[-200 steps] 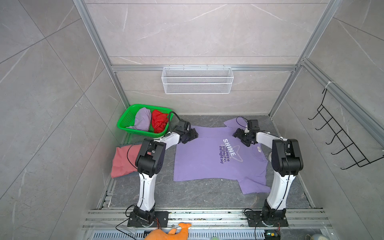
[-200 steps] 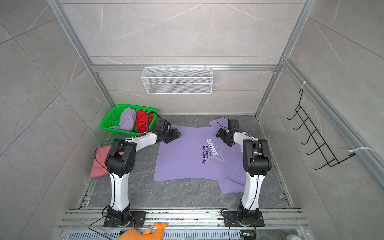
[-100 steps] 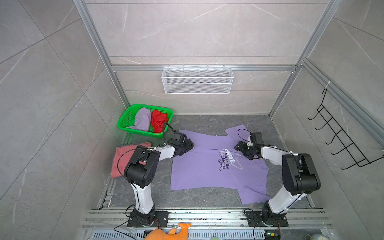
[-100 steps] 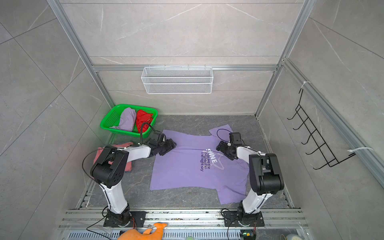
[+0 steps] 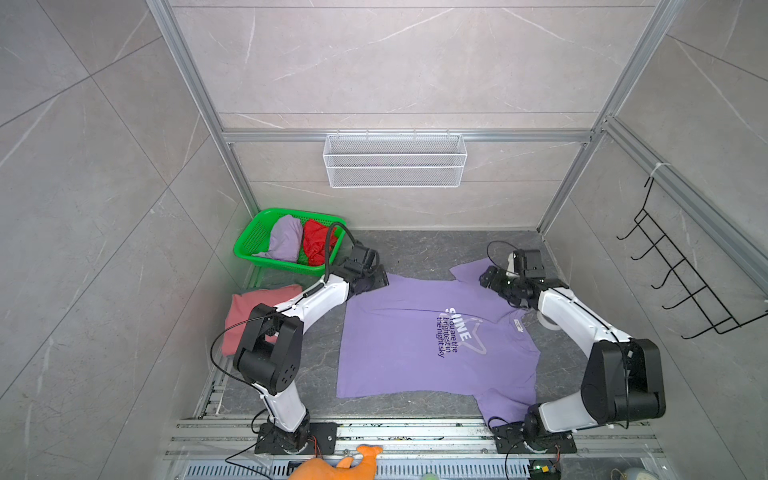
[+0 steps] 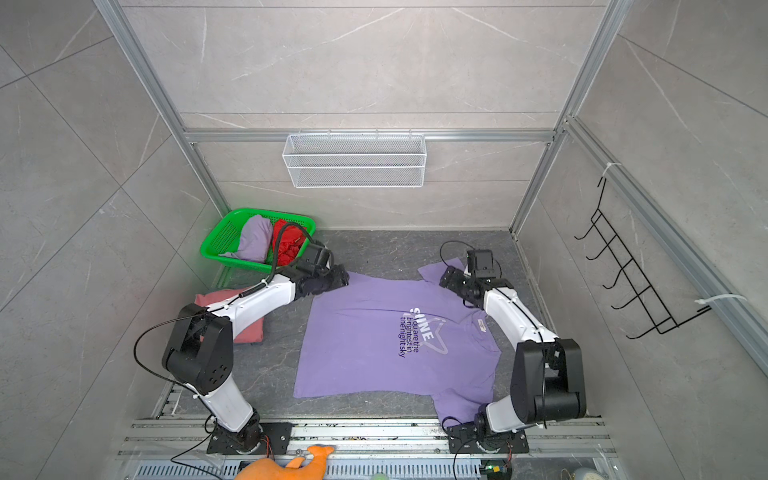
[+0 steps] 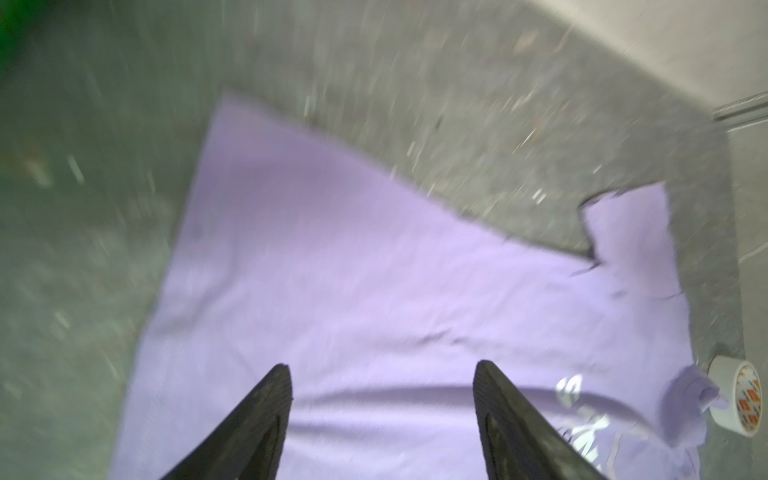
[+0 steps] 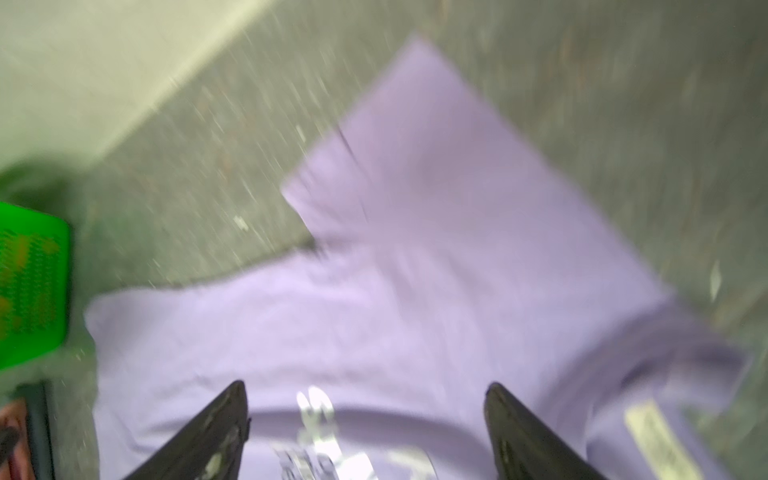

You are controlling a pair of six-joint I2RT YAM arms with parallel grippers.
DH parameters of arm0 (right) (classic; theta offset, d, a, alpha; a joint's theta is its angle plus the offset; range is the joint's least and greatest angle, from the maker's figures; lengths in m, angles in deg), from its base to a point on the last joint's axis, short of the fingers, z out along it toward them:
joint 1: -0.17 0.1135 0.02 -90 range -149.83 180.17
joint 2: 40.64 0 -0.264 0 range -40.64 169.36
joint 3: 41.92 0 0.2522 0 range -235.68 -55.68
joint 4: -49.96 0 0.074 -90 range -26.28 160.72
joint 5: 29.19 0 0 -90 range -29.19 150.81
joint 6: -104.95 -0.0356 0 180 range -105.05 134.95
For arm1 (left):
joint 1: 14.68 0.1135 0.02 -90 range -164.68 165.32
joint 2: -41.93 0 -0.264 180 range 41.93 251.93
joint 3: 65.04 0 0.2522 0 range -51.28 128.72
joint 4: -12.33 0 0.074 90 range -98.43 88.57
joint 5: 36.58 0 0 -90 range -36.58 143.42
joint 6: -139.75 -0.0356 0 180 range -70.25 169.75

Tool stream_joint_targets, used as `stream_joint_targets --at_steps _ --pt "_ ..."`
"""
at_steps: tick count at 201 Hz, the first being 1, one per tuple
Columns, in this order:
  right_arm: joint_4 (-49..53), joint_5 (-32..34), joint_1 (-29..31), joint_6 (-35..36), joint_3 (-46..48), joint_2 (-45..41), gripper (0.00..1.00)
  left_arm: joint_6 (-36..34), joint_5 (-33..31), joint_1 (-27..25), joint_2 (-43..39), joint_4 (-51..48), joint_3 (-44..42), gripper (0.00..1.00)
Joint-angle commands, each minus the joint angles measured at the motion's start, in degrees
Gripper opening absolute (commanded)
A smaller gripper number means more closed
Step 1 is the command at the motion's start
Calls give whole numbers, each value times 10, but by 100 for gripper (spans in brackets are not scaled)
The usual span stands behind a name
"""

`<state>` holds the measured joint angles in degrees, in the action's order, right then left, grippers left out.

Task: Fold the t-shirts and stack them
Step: 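Move both grippers to the t-shirt's far corners near the wall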

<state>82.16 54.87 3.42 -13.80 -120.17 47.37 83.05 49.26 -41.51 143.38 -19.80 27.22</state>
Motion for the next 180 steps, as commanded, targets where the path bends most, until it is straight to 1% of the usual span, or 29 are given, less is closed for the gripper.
stream_joint_targets --at_steps 1,16,36,56,87,126,140,157,180 --pt "17 42 -3 40 -86 68 89 -89 -54 18 74 -86 92 68" --pt "14 41 -4 51 -132 116 89 -108 -59 29 122 -101 143 67" --pt "-2 32 -6 64 -177 162 89 -109 -68 47 176 -132 205 67" --pt "-10 38 -9 74 -210 200 89 -105 -64 64 208 -134 233 67" --pt "-16 35 -14 83 -248 257 89 -97 -51 86 246 -130 256 67" --pt "3 38 -22 98 -310 330 89 -87 -57 88 282 -135 268 66" --pt "21 22 -27 99 -343 360 89 -80 -59 89 287 -131 265 65" --pt "47 2 -34 96 -384 395 88 -76 -47 89 295 -123 264 62" --pt "80 -1 -36 102 -432 433 88 -65 -33 89 303 -118 264 54"
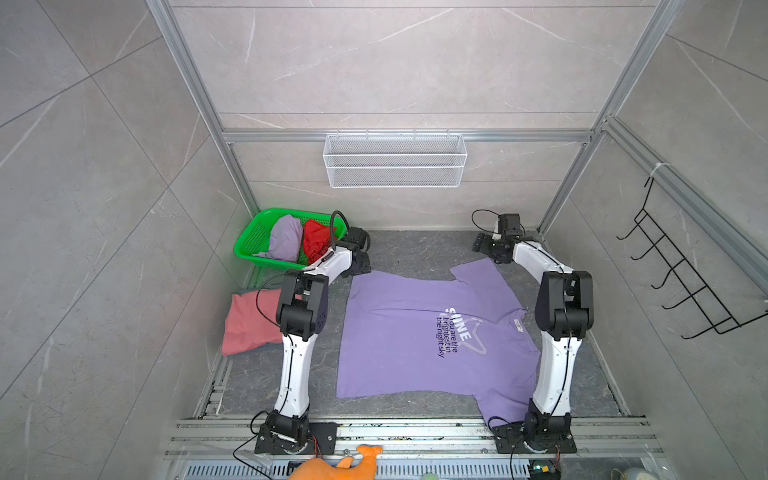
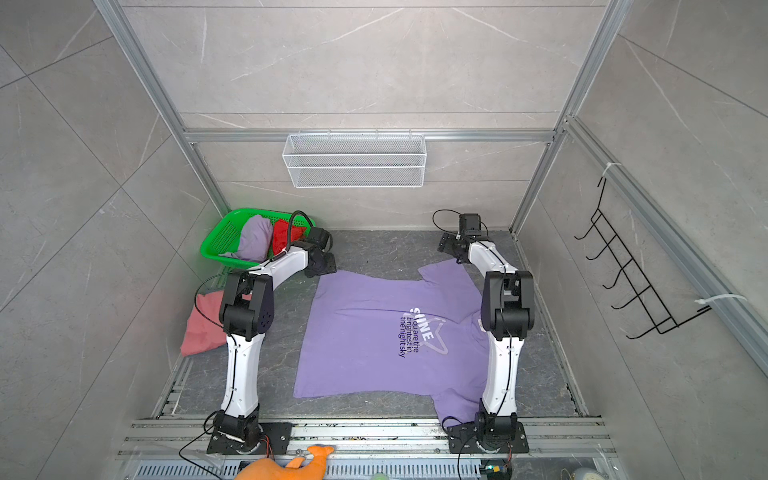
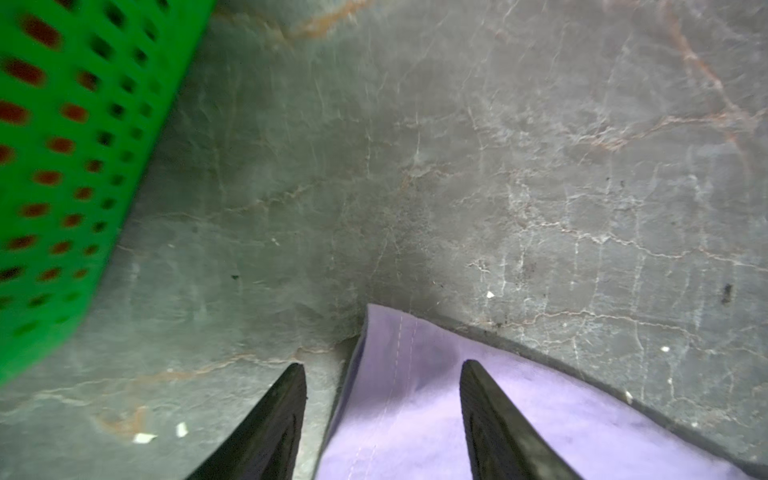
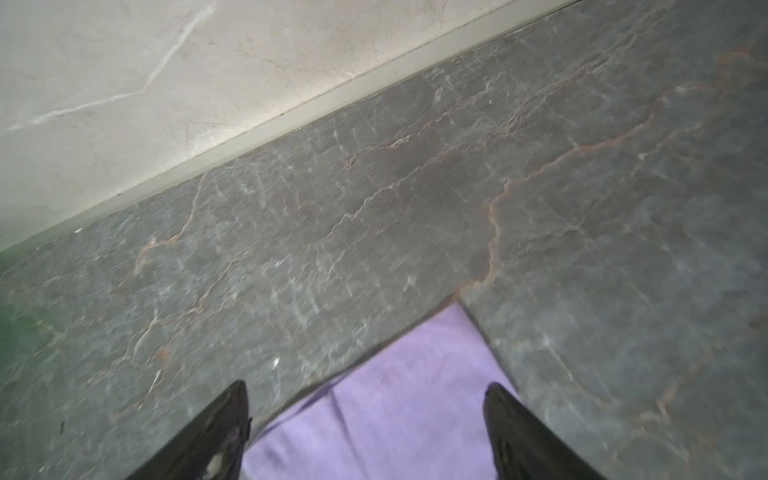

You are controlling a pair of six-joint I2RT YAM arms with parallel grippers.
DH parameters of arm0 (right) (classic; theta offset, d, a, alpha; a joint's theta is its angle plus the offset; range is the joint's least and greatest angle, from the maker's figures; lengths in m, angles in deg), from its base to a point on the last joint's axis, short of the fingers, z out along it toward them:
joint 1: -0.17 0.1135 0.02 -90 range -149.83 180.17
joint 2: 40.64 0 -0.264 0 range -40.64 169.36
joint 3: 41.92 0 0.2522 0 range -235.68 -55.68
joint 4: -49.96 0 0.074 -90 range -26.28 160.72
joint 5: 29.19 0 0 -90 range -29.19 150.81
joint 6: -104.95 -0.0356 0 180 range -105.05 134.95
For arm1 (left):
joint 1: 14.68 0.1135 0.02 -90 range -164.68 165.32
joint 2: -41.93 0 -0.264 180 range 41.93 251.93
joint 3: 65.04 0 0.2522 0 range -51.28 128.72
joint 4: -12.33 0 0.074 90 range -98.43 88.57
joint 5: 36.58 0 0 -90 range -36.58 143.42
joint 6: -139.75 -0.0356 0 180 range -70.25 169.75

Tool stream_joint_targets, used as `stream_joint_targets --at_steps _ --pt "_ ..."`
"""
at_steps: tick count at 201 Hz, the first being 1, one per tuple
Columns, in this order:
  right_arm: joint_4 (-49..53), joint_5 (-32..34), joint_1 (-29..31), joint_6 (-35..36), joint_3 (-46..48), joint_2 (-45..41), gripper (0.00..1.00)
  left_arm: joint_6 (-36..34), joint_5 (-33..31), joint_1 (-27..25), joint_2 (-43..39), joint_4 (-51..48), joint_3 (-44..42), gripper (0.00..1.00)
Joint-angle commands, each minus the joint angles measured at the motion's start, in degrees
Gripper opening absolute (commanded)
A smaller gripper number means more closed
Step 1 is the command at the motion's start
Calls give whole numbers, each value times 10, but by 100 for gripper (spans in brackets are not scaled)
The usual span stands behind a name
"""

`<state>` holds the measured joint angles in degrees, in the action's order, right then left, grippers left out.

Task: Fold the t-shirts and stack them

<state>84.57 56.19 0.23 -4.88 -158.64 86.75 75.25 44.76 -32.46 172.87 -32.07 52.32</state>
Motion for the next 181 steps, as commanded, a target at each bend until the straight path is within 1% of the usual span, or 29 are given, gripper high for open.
stream_joint_targets --at_steps 1,17,26,50,63,87,106,124,140,154,162,168,181 --pt "58 -14 -4 13 -51 41 88 14 13 -1 8 5 13 53" --pt "102 -12 -4 17 -96 72 87 20 29 -2 8 12 12 44" --pt "123 -9 -4 20 -118 88 87 24 37 -2 6 15 11 38" --pt "150 18 -5 27 -152 116 86 31 50 -3 -4 26 1 23" --pt "172 28 -5 35 -177 131 86 32 52 -2 -11 34 -7 17" --pt "220 39 -4 38 -224 160 83 34 53 -3 -22 44 -19 12" --pt "228 47 -4 37 -229 167 82 34 54 -2 -26 44 -22 11" --pt "253 53 -1 34 -249 182 77 34 54 -2 -29 45 -20 10" --pt "277 76 7 37 -274 195 70 35 55 -2 -34 50 -24 9" --pt "317 108 14 38 -318 230 64 36 55 -2 -37 51 -27 8" --pt "337 112 15 40 -341 243 58 35 55 -3 -39 51 -27 8" --pt "351 114 16 42 -357 253 50 35 55 -2 -41 50 -28 8" --pt "374 118 17 42 -383 268 38 34 55 -2 -44 51 -29 8"
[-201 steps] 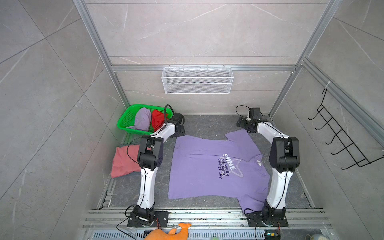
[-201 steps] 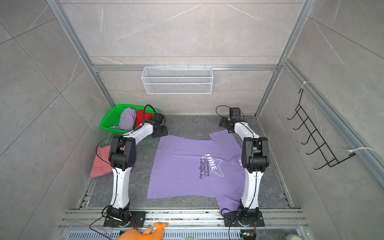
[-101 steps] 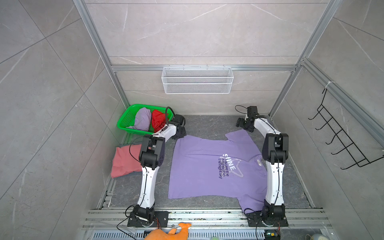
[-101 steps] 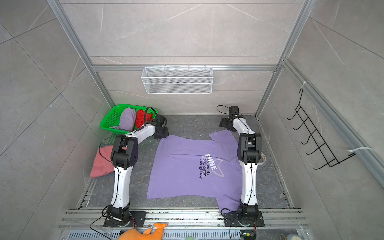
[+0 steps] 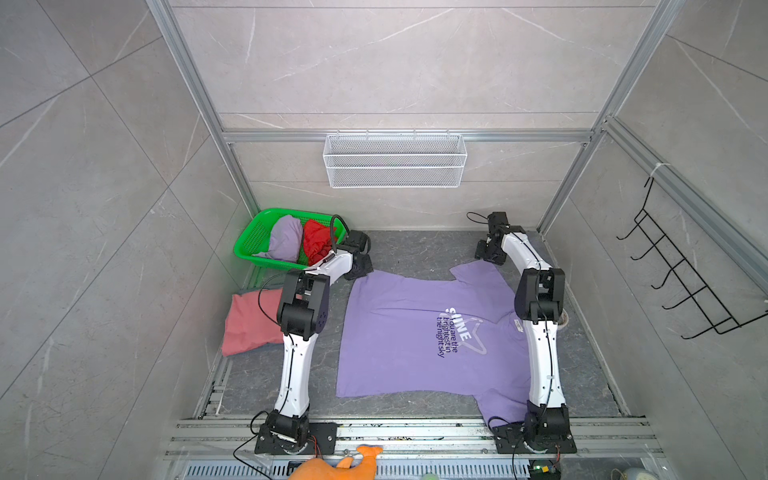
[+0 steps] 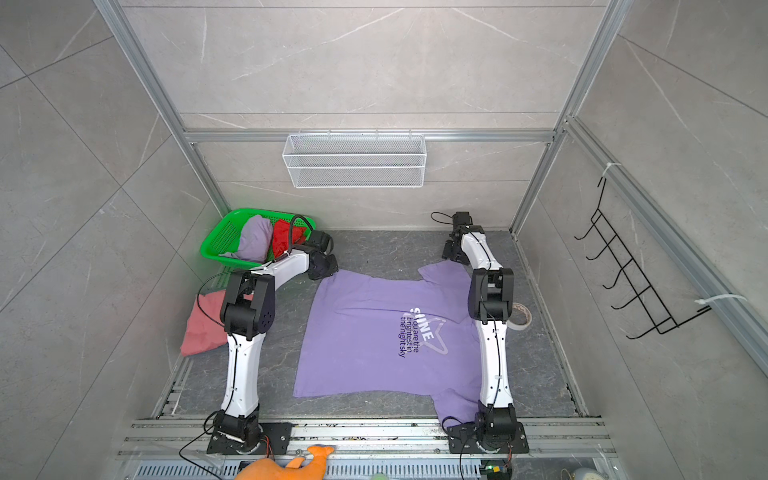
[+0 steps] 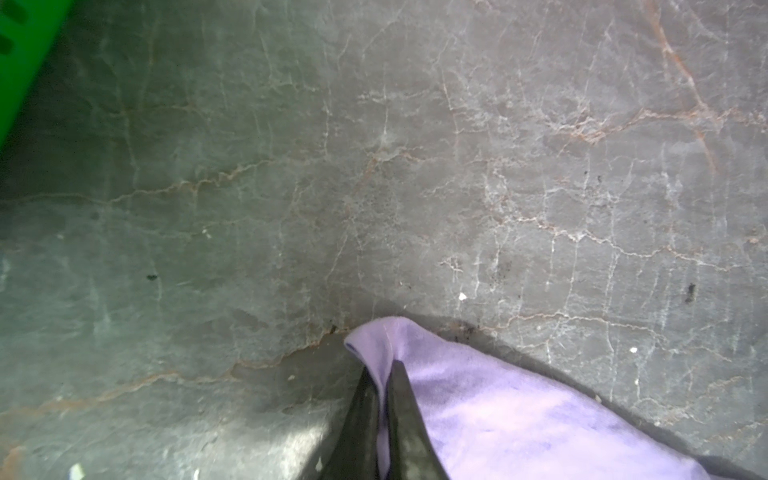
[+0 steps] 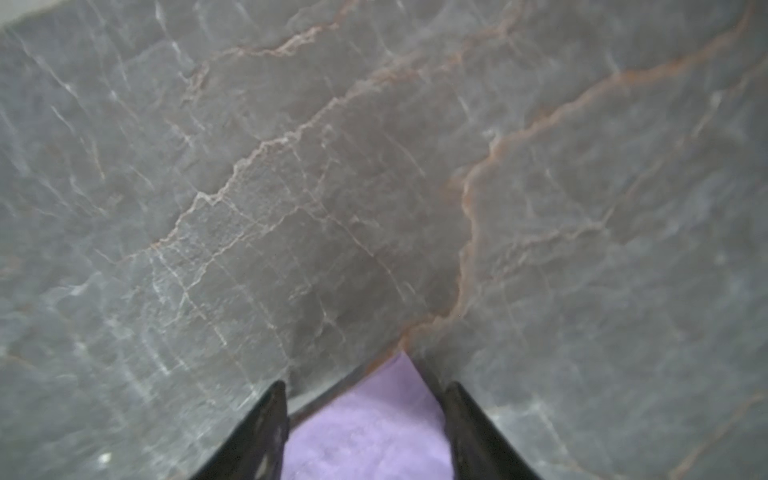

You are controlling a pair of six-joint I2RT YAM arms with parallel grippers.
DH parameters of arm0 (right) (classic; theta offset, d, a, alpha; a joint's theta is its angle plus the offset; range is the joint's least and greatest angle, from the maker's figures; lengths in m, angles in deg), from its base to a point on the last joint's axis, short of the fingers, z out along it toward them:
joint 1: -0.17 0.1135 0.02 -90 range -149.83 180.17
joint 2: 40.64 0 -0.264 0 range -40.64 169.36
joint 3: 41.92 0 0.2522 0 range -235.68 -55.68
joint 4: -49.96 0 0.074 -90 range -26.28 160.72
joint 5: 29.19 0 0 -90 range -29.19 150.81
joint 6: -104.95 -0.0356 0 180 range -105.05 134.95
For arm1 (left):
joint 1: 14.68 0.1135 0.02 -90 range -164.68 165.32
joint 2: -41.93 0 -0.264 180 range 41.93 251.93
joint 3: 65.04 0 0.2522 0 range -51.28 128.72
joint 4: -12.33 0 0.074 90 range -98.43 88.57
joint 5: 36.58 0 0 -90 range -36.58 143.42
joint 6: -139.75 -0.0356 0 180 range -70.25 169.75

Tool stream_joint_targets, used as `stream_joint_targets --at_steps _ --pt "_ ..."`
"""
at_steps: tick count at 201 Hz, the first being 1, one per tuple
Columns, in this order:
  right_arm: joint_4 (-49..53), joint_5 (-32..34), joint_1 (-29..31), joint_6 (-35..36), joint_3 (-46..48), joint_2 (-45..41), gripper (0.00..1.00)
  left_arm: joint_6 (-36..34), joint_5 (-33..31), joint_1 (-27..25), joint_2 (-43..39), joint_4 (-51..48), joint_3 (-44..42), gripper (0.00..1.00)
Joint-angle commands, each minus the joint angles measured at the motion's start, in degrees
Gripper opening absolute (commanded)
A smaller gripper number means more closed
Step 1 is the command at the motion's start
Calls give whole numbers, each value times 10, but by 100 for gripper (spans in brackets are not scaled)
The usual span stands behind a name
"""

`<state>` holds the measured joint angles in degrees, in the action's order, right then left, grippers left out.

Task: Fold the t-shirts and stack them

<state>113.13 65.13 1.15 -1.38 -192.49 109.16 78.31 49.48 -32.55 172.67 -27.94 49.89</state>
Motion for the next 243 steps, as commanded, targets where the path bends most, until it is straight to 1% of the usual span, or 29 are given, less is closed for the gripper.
stream_joint_targets --at_steps 1,18,27,33,57,64,116,154,188,216,243 --pt "89 28 8 7 -46 46 37 4 7 -1 -42 10 -5 8" --pt "83 33 10 8 -45 44 22 0 9 -1 -44 13 -6 6" --pt "68 32 10 13 -36 34 15 -6 8 -1 -44 16 -5 2" --pt "59 32 10 14 -31 27 13 -8 8 -1 -43 17 -3 0" --pt "11 29 10 18 1 -24 5 -19 8 0 -43 21 8 0" --pt "-4 28 10 17 15 -53 4 -22 7 0 -46 25 9 0" --pt "-134 13 10 23 170 -219 2 -45 -4 3 -77 73 -8 0" --pt "-178 13 10 38 266 -311 1 -69 -18 2 -114 131 -53 0" --pt "-205 21 9 50 363 -393 1 -79 -31 3 -165 204 -134 0" --pt "-212 18 10 55 428 -454 1 -80 -22 3 -208 260 -206 0" --pt "-214 20 10 58 495 -513 1 -76 -17 3 -249 294 -269 0"
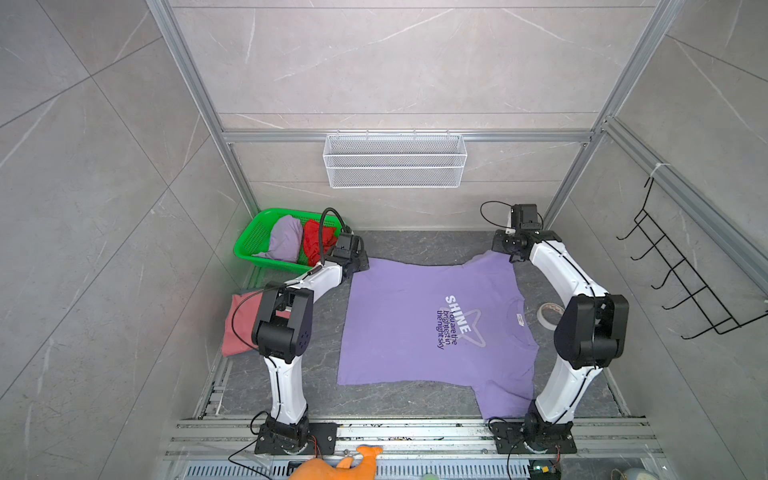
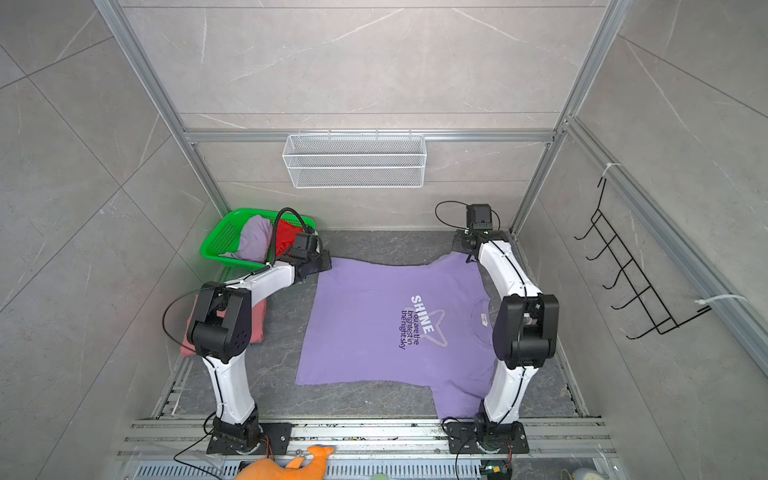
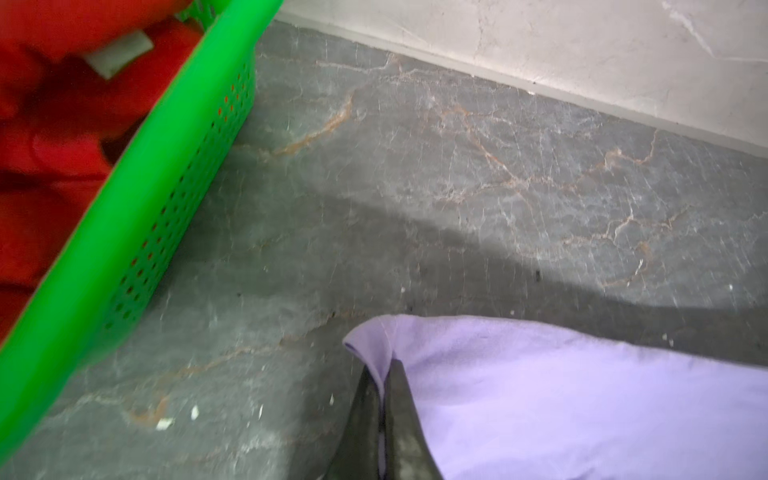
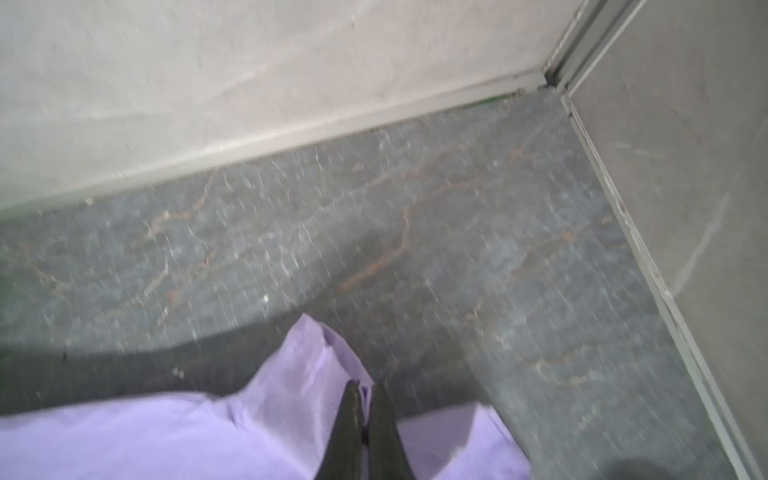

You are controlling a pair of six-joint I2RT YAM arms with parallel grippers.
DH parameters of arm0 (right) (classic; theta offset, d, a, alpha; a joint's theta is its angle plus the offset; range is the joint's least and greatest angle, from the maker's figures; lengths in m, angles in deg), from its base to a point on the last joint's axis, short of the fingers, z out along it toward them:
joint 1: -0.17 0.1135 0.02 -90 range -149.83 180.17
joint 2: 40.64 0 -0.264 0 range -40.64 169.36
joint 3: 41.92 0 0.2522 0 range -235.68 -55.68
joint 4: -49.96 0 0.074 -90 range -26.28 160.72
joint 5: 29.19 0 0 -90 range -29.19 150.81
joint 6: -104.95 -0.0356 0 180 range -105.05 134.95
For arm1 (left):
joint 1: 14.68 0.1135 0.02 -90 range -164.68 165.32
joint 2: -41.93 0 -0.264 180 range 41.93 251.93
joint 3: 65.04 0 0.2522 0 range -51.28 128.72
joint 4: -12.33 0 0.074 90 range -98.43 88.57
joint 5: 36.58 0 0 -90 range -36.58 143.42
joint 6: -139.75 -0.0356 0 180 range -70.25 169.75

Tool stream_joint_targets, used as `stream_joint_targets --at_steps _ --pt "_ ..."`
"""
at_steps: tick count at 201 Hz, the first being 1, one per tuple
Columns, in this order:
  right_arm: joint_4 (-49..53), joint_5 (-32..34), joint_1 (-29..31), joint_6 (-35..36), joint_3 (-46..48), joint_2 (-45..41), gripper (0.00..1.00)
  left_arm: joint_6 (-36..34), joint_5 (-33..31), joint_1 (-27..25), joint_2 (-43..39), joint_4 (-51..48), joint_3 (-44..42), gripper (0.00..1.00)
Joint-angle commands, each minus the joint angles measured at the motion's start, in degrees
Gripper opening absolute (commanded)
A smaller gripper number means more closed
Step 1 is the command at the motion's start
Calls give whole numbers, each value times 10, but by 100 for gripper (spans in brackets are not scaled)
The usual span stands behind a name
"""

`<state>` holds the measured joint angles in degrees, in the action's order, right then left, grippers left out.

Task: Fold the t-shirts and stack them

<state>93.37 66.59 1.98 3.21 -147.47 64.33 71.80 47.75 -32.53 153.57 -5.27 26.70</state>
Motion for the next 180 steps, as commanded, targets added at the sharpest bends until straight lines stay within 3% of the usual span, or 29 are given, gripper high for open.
stream_joint_targets --at_steps 1,50,119,180 --pt "-16 6 1 12 47 -67 1 -11 0 3 -59 69 -39 0" --pt "-5 20 1 17 126 -162 1 -15 -3 4 -120 90 -121 0" --pt "10 18 1 2 171 -203 1 -5 9 3 -161 97 -174 0" --pt "43 7 2 -56 259 -270 1 15 -1 3 -202 104 -243 0"
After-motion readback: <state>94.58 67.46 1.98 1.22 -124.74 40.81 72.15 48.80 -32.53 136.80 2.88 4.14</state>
